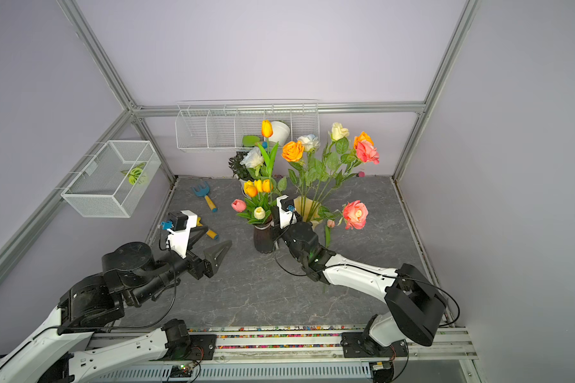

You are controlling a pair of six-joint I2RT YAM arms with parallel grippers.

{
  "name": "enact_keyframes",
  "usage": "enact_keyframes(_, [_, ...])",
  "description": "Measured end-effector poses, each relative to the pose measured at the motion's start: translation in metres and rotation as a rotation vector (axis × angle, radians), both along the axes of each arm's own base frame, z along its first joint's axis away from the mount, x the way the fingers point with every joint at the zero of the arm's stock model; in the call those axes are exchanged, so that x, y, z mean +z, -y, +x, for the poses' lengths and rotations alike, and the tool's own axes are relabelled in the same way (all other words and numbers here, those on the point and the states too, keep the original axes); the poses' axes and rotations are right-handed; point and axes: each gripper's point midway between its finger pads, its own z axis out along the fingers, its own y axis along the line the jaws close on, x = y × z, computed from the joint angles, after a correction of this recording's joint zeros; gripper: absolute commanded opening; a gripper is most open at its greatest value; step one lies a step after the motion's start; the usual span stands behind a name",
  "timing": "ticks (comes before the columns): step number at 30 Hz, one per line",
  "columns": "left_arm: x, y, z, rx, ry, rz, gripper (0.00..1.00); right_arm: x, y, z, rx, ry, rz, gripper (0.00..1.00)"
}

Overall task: Arrange the flowers in different vases according to their variety
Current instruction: Insert the flower into the vase.

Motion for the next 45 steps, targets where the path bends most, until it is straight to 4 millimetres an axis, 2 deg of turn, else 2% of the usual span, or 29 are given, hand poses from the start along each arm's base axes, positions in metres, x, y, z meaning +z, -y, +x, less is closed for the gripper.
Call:
enact_keyframes(9, [0.001, -0.003, 0.001, 0.013, 0.002, -0.004, 0.89, 0.000, -0.005, 0.001, 0.015, 0.011, 0.019, 0.00])
enact_keyframes(22, [0.001, -0.003, 0.002, 0.019, 0.003, -0.002, 0.89, 0.017, -0.013, 0.005, 0.030, 0.040, 0.046, 0.00])
enact_keyframes(24, [0.001, -0.003, 0.002, 0.019, 0.003, -0.002, 0.89, 0.014, -0.018, 0.008, 0.034, 0.038, 0.044, 0.00])
enact_keyframes(31, [0.000, -0.003, 0.002, 0.019, 0.002, 0.000, 0.89, -0.016, -0.028, 0.016, 0.036, 0.007, -0.002, 0.00])
enact_keyframes(38, [0.000, -0.004, 0.002, 0.020, 0.002, 0.000, 0.90, -0.018, -0.025, 0.015, 0.026, 0.015, -0.002, 0.00])
enact_keyframes(40, [0.000, -0.004, 0.002, 0.020, 0.002, 0.000, 0.89, -0.018, -0.023, 0.014, 0.025, 0.018, -0.004, 0.07])
enact_keyframes(45, [0.000, -0.004, 0.002, 0.020, 0.002, 0.000, 0.89, -0.013, -0.016, 0.010, 0.016, 0.027, -0.001, 0.37])
